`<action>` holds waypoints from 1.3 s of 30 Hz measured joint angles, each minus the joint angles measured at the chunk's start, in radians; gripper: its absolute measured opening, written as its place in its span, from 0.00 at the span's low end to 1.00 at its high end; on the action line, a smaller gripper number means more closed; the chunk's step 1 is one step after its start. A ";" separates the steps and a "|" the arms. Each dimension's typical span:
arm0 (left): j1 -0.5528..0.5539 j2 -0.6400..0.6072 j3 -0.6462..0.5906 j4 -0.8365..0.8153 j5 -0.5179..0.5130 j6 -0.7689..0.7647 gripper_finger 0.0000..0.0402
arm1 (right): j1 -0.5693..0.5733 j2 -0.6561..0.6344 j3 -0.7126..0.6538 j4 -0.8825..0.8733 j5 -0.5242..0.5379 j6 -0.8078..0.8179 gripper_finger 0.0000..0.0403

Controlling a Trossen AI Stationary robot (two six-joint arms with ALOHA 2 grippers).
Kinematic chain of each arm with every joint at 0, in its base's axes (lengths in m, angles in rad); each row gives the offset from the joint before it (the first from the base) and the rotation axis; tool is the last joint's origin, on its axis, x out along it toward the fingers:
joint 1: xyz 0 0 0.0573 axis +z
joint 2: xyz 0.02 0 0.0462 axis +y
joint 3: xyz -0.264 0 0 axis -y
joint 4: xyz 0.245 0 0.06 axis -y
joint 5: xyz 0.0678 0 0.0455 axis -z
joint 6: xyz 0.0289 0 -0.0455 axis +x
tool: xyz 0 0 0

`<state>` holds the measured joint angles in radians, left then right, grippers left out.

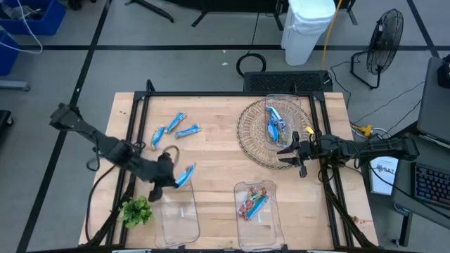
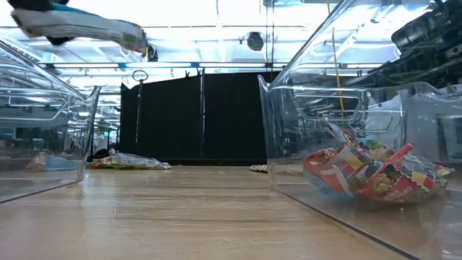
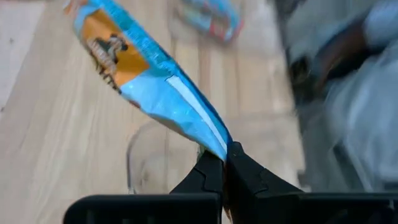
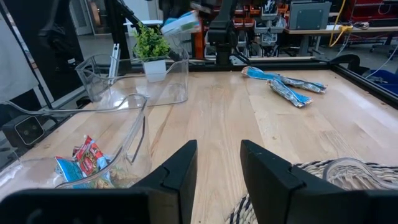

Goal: Pick and place Granola Bars by type
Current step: Put the orange granola bar into the bottom left transparent bin

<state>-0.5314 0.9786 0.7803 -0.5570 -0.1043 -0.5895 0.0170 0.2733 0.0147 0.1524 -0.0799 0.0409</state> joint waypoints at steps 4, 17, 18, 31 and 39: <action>-0.038 0.170 0.194 -0.205 -0.001 -0.073 0.01 | 0.000 0.000 0.000 0.000 0.000 0.000 0.28; -0.198 0.490 0.415 -0.321 0.027 -0.614 0.01 | 0.000 0.000 0.000 0.000 0.000 0.000 0.28; -0.213 0.502 0.420 -0.320 0.026 -0.659 0.01 | 0.000 0.000 0.000 0.000 0.000 0.000 0.28; -0.289 0.599 0.423 -0.369 0.074 -1.068 0.02 | 0.000 0.000 0.000 0.000 0.000 0.000 0.28; -0.288 0.605 0.423 -0.369 0.077 -1.057 0.01 | 0.000 0.000 0.000 0.000 0.000 0.000 0.28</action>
<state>-0.8195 1.5841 1.2030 -0.9257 -0.0269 -1.6463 0.0170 0.2733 0.0147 0.1527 -0.0799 0.0406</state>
